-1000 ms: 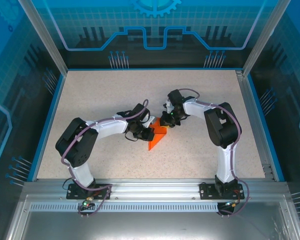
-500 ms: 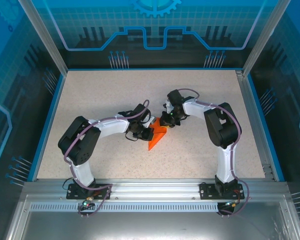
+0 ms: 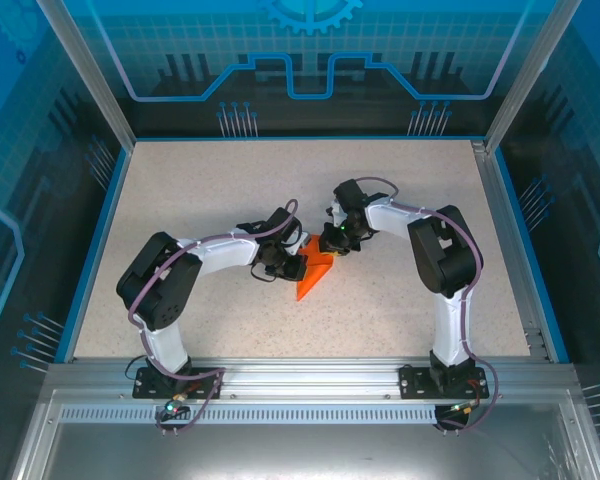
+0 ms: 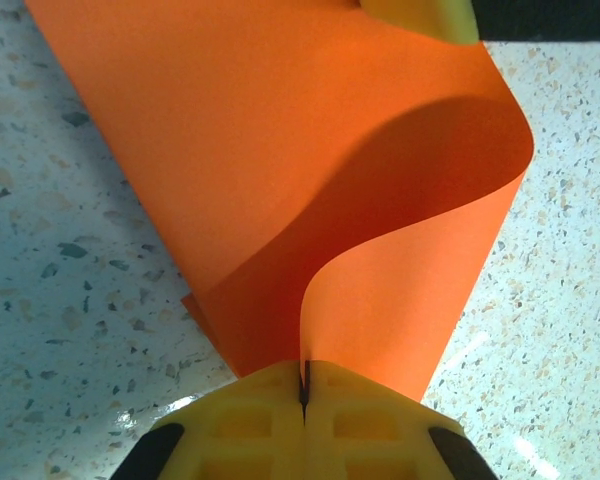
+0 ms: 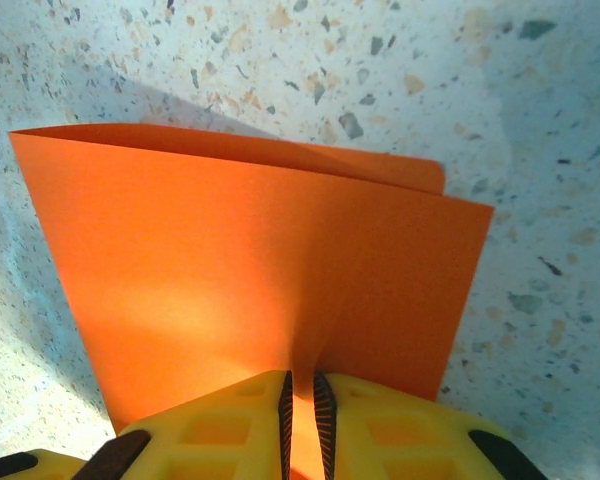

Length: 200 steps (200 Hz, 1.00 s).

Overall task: Fold a paper plane with a square sheet of paper (pick it up from the middle)
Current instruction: Third fold the triangle at the center of the table.

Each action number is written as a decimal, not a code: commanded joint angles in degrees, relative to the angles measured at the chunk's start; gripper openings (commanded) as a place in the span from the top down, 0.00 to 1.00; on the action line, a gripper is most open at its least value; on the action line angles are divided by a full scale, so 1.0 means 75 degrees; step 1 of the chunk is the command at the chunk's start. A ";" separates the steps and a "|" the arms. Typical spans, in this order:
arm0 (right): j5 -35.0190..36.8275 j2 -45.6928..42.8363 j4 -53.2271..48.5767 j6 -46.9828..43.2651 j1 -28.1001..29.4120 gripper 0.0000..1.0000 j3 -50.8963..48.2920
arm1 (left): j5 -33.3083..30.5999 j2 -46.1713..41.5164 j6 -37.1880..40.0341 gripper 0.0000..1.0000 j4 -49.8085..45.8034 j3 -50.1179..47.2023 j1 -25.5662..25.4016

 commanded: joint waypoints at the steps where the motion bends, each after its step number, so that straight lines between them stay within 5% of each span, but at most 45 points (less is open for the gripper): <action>1: 0.0342 0.0199 -0.0388 0.0096 0.0156 0.81 -0.0287 | -0.0146 0.0005 -0.0162 0.96 -0.0130 0.0003 0.0064; 200: 0.0400 0.0199 -0.0379 0.0219 0.0154 0.81 -0.0339 | -0.0204 -0.0282 -0.0408 0.94 0.0266 -0.0195 0.0071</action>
